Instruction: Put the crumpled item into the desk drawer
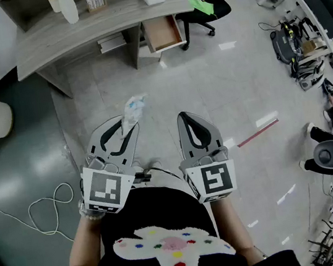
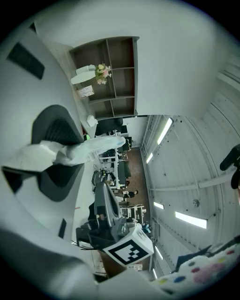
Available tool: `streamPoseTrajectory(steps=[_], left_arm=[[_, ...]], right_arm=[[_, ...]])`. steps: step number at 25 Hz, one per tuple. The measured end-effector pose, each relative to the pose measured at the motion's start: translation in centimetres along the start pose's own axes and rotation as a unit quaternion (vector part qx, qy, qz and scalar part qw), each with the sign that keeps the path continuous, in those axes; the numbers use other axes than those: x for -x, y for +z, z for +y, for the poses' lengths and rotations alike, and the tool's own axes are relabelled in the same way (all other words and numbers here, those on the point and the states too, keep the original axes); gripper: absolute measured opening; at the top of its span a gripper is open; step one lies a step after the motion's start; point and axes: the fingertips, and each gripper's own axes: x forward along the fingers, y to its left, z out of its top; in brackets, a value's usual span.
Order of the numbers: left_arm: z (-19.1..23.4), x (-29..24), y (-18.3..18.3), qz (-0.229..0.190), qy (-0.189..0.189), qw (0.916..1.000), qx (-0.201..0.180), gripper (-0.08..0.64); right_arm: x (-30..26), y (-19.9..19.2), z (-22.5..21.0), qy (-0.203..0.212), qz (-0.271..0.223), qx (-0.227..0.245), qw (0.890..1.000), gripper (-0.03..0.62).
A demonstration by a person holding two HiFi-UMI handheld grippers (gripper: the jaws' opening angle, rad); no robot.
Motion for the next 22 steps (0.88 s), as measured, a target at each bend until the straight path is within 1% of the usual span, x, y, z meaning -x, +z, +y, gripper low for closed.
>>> streamPoseTrajectory(steps=[17,22], left_arm=[[-0.6,0.0,-0.1,-0.001,0.005,1.0,-0.004,0.094],[-1.0,-0.1,0.3,0.001,0.013,0.9999,-0.004,0.094]], right_arm=[[0.5,-0.2,-0.3,0.002,-0.006,-0.003,1.0,0.005],[1.0,-0.1,-1.1,0.0,-0.017,-0.024,1.0,0.005]])
